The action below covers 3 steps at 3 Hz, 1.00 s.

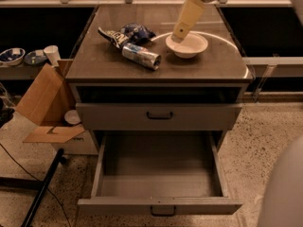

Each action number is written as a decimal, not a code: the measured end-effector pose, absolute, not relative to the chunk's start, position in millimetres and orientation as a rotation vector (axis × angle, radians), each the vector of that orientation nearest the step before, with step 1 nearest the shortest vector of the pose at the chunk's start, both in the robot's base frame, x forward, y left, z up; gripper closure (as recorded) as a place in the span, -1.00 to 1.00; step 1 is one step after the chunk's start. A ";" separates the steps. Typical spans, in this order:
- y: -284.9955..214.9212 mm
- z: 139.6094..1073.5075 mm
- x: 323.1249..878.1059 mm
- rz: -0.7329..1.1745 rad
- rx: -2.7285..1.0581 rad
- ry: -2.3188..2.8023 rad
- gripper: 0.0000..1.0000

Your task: Place redbull can into middle drawer

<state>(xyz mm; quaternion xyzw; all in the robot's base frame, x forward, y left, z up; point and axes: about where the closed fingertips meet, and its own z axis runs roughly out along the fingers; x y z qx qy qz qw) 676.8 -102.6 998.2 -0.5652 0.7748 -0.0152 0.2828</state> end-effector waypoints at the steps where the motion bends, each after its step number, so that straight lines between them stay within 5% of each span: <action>1: -81.1 979.3 706.0 0.002 -1.517 2.031 -1.00; 3: -69.7 951.6 713.4 0.054 -1.560 2.032 -1.00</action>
Offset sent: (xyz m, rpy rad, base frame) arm 0.0237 0.0179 -0.0148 0.0331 -0.0112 0.0254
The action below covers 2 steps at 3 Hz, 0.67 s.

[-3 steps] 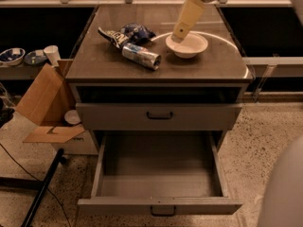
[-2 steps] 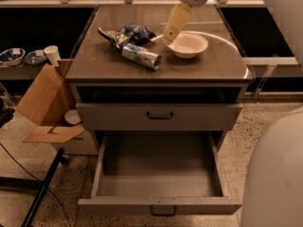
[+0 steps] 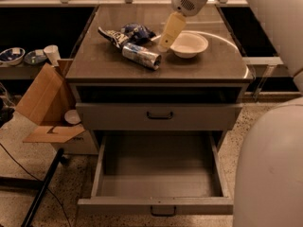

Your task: Place redbull can into middle drawer

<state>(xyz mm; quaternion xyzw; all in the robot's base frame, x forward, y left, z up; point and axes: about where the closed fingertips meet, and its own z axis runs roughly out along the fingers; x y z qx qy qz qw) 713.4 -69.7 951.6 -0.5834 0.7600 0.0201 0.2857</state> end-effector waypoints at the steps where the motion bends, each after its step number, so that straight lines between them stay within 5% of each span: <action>1: -48.9 909.3 719.0 0.141 -1.579 2.037 -1.00; 2: -21.8 869.1 716.1 0.186 -1.590 2.072 -1.00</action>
Offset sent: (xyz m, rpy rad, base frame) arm -0.0054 0.0696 -0.1201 0.0651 0.1437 0.0285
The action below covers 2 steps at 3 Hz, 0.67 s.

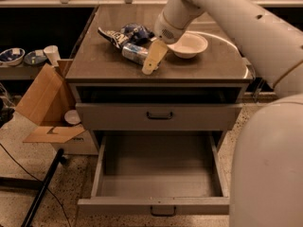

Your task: Place redbull can into middle drawer

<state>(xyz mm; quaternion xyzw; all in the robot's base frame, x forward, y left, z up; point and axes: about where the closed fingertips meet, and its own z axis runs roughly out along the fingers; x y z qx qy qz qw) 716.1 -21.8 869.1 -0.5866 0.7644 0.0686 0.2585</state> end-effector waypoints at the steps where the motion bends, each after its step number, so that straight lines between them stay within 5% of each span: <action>1: -2.8 852.8 711.5 0.158 -1.643 2.119 -1.00; 2: 19.0 844.1 714.2 0.127 -1.715 2.162 -1.00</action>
Offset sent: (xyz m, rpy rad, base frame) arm 0.0018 0.0687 -0.0222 -0.2177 0.1238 0.0568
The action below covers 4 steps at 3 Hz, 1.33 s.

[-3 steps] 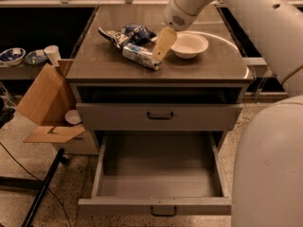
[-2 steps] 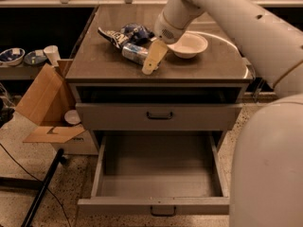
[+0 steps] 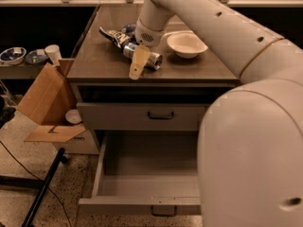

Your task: Place redbull can into middle drawer

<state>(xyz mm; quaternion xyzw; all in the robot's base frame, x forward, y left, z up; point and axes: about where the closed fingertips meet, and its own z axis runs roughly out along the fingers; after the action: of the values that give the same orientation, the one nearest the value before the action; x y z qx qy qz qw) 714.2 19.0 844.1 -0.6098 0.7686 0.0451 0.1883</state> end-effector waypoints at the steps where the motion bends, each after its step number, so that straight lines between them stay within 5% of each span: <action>1: 36.6 834.3 718.5 0.141 -1.764 2.187 -0.82; 4: 44.6 820.1 726.4 0.181 -1.777 2.221 0.46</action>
Offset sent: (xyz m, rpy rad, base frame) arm 0.0158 0.0338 -0.0229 -0.0383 0.1112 0.0326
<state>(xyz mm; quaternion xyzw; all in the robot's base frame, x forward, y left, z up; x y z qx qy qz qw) 726.4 44.6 820.1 -0.6168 0.7710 0.0627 0.1451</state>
